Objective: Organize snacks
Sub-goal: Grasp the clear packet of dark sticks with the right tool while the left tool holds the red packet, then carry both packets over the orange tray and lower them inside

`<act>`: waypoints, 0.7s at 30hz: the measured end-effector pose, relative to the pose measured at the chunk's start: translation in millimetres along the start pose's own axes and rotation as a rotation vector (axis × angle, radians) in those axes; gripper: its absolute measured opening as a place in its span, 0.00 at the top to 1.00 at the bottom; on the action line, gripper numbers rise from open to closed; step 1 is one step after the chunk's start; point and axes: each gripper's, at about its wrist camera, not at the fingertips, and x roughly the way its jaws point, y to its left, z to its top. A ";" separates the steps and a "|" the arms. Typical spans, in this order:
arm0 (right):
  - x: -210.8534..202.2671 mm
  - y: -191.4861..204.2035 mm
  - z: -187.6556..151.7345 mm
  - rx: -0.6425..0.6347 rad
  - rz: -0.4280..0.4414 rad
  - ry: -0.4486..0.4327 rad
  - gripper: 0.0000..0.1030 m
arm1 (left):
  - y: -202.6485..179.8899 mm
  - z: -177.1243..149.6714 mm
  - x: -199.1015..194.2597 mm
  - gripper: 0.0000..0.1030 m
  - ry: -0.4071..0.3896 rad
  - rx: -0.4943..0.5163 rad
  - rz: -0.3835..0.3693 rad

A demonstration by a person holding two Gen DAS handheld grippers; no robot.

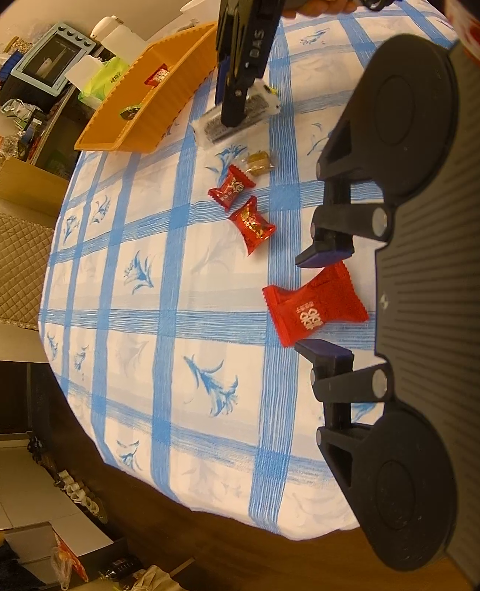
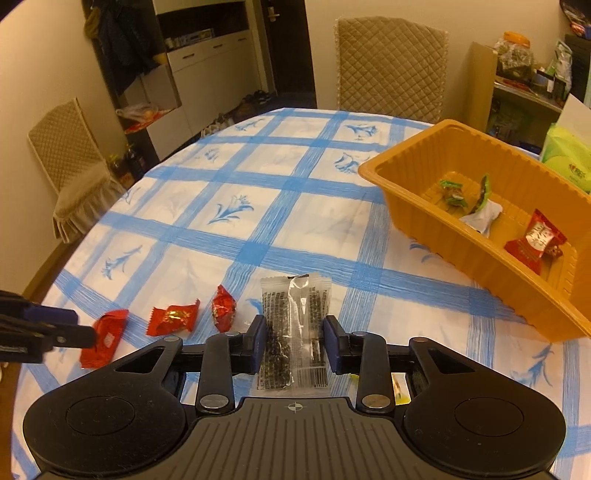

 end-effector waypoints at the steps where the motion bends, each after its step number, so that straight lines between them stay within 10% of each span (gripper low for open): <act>1: -2.6 0.4 -1.2 0.004 0.001 0.003 0.67 | -0.8 0.0 2.3 0.63 0.002 -0.004 0.000; 21: -14.8 10.4 -45.9 0.040 -0.009 0.094 0.63 | -13.3 -4.3 16.8 0.77 0.015 0.086 0.032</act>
